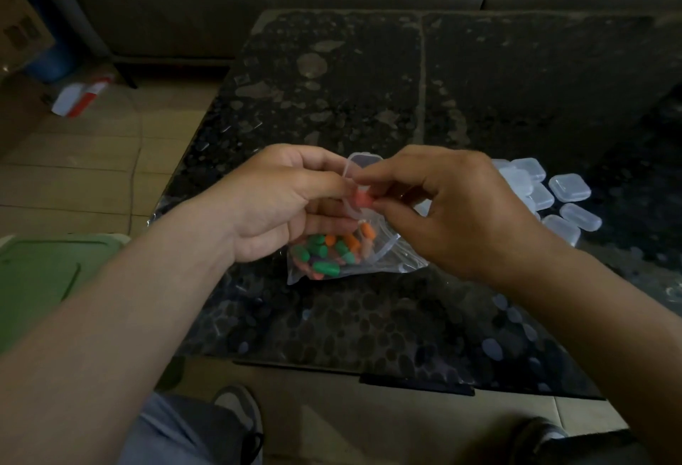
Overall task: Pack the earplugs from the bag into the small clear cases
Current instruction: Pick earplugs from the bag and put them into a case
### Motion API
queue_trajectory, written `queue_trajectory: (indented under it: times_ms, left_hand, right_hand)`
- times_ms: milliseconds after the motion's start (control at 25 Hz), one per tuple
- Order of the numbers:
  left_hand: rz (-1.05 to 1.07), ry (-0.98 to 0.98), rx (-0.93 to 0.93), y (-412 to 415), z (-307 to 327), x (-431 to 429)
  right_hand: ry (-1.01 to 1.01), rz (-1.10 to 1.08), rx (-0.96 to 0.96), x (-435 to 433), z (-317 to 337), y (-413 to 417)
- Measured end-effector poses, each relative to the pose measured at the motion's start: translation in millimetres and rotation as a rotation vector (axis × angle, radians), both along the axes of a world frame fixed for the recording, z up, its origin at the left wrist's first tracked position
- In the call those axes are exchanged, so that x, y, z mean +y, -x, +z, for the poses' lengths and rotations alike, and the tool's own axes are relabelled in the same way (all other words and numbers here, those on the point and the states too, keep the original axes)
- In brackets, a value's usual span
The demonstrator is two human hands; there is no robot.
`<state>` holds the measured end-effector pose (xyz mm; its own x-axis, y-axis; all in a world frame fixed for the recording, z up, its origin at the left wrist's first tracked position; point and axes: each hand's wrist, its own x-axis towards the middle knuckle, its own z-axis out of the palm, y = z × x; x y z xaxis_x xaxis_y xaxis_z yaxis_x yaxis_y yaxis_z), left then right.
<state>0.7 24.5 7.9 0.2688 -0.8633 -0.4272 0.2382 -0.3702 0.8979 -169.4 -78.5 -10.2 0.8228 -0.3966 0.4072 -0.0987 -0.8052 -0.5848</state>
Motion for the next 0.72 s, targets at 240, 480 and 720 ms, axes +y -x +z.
queue_trajectory:
  times_ms: [240, 480, 720]
  left_hand:
    - [0.032, 0.013, 0.055, -3.3, 1.2, 0.5]
    - [0.069, 0.047, 0.119, -5.7, 0.9, 1.0]
    - [-0.030, 0.098, 0.176, -5.4, 0.6, 0.9]
  right_hand:
    - [0.148, -0.001, -0.084, 2.5, 2.8, 0.7]
    - [0.081, -0.135, -0.076, -1.0, 8.4, 4.3]
    - [0.067, -0.035, 0.021, 0.5, 3.7, 1.5]
